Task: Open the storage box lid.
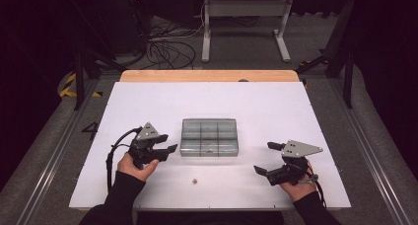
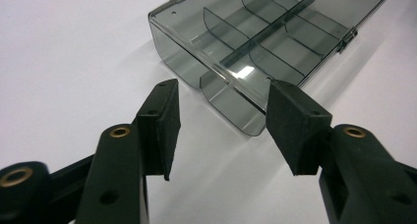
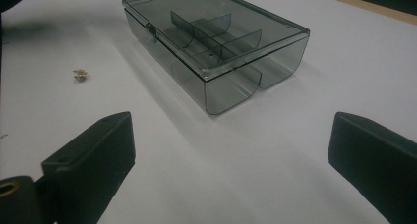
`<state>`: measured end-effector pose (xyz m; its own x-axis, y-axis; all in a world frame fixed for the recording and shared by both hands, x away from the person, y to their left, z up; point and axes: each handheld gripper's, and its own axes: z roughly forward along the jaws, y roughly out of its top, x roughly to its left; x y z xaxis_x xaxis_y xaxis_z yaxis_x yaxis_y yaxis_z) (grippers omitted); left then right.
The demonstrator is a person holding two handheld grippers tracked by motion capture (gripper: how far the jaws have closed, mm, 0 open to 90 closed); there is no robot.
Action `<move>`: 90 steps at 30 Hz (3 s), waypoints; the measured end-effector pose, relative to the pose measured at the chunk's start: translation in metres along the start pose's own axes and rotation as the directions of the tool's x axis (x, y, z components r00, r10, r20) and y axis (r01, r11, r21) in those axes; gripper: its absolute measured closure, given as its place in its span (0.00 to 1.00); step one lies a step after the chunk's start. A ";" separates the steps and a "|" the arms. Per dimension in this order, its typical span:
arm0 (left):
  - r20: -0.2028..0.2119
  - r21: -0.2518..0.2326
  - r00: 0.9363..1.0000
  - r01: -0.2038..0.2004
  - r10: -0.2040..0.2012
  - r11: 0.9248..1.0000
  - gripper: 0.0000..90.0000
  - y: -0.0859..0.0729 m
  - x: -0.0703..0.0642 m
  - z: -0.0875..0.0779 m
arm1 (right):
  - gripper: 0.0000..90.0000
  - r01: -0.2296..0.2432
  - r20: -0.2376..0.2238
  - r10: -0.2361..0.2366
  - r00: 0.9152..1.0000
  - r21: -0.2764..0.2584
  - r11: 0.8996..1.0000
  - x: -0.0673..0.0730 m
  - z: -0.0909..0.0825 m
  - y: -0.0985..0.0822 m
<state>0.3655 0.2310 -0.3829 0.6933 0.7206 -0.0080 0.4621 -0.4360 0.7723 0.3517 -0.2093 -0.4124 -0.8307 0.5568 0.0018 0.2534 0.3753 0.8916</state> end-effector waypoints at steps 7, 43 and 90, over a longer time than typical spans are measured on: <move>-0.002 -0.010 1.000 -0.003 0.003 1.000 0.47 0.000 -0.002 -0.003 | 0.05 -0.003 -0.005 0.003 1.000 0.003 1.000 -0.001 0.003 0.002; 0.021 0.017 0.998 -0.068 0.067 0.998 0.48 -0.007 -0.022 -0.002 | 0.26 -0.009 -0.037 0.012 0.999 0.079 0.997 0.002 0.034 0.021; 0.016 0.157 0.997 -0.076 0.075 0.985 0.73 -0.008 -0.027 0.036 | 0.85 0.021 -0.009 -0.020 1.000 0.172 0.985 0.011 0.060 0.029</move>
<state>0.3631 0.1958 -0.4120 0.7348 0.6772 0.0394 0.4890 -0.5691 0.6610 0.3795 -0.1474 -0.4142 -0.8398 0.5428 -0.0118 0.3174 0.5084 0.8005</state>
